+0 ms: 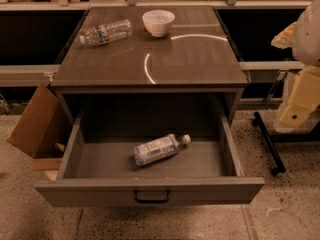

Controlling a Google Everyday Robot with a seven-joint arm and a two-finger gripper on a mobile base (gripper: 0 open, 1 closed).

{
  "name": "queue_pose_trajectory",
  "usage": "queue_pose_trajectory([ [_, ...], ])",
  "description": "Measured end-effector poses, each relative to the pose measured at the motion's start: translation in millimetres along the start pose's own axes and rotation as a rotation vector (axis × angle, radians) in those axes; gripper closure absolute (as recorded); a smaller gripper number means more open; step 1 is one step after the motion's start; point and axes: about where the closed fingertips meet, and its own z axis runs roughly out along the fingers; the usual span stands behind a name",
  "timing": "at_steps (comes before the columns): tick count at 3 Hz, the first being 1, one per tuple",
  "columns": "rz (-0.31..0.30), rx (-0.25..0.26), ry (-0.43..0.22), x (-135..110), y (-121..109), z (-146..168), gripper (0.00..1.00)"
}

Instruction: Pick blue plastic bottle from top drawer and place on counter

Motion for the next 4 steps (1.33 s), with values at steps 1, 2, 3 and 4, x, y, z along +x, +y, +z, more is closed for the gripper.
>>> queue_pose_trajectory([
  [1,0.000,0.000,0.000,0.0,0.0,0.0,0.00],
  [2,-0.024,-0.037,-0.060,-7.2,10.9,24.2,0.00],
  [3,-0.054,-0.098,-0.156,-22.2,30.6,59.2,0.00],
  [4,-0.054,-0.098,-0.156,-22.2,30.6,59.2,0.00],
])
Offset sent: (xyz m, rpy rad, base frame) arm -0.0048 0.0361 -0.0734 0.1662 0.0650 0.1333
